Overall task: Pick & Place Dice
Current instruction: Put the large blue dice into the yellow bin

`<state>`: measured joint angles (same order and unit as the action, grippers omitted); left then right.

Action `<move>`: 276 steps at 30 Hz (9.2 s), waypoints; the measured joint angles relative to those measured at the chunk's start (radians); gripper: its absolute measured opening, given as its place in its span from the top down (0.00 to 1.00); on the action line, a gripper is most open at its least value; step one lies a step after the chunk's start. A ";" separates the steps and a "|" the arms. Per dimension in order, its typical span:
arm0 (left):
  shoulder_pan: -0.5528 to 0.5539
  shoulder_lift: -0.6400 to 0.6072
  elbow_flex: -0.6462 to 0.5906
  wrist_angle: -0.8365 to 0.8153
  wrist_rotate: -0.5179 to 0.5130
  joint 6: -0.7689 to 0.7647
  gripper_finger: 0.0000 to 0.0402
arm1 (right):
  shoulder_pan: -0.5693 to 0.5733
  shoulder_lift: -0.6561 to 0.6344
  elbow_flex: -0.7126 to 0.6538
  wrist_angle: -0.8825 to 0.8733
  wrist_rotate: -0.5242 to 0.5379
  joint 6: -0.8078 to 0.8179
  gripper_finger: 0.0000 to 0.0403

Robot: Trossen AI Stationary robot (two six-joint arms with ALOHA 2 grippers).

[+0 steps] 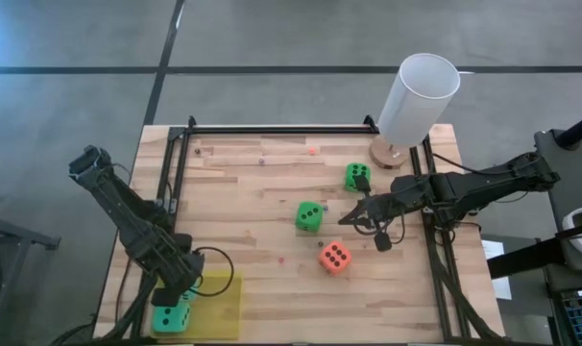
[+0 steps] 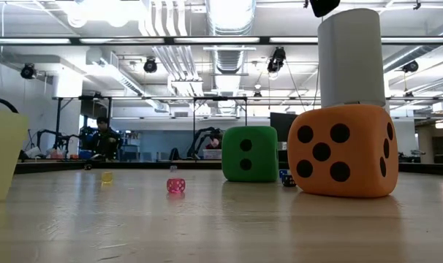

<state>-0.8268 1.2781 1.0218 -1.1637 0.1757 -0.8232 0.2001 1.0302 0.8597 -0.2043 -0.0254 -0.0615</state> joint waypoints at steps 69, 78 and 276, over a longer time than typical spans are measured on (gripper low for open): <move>-0.001 -0.001 -0.041 0.069 0.132 -0.041 0.01 | 0.000 0.000 0.000 0.000 0.000 -0.001 0.98; -0.001 -0.001 -0.041 0.071 0.133 -0.041 0.01 | 0.000 0.000 0.000 0.000 0.000 -0.001 0.98; -0.002 -0.005 -0.104 0.394 -0.075 -0.039 0.01 | 0.000 0.000 0.000 0.000 0.000 -0.001 0.98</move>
<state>-0.8288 1.2732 0.9174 -0.7693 0.1005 -0.8623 0.2001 1.0302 0.8597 -0.2043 -0.0254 -0.0628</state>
